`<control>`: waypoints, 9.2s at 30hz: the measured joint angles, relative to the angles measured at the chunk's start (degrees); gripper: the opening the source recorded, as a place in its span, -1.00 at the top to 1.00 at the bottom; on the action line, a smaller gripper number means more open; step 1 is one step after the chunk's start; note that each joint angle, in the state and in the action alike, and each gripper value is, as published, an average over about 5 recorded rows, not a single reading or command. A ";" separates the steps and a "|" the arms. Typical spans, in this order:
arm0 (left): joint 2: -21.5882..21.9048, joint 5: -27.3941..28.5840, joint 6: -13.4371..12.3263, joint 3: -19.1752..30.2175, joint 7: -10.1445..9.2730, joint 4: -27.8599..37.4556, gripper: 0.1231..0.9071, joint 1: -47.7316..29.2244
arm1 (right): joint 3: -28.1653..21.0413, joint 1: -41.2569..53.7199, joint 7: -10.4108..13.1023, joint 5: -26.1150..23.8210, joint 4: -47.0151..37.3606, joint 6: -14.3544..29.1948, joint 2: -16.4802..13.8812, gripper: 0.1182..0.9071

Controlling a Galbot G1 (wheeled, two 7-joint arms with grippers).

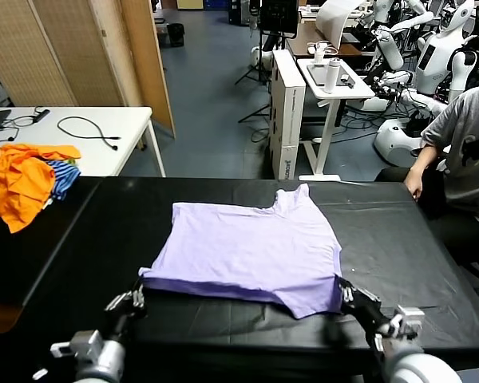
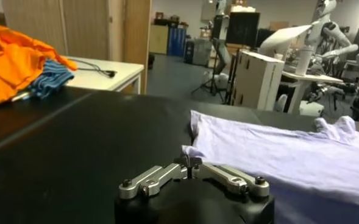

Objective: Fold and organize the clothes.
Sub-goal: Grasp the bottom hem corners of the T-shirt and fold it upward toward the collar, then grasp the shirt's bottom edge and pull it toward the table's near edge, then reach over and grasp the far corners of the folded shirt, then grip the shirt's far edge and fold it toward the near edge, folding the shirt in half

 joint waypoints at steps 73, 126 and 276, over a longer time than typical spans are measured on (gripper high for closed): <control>1.72 7.37 -1.60 1.75 0.21 6.83 0.94 -0.78 | 2.38 -12.49 -3.16 -5.70 6.46 -2.80 -1.31 0.94; 12.31 -14.06 10.53 -2.15 -1.85 0.57 -1.00 -9.73 | -5.88 20.35 -1.36 2.53 -4.50 -10.75 -8.37 -1.00; 17.25 -13.82 10.92 6.82 -2.05 17.37 0.90 -26.46 | -15.12 32.33 -3.62 5.33 -20.03 -10.03 -4.43 -0.84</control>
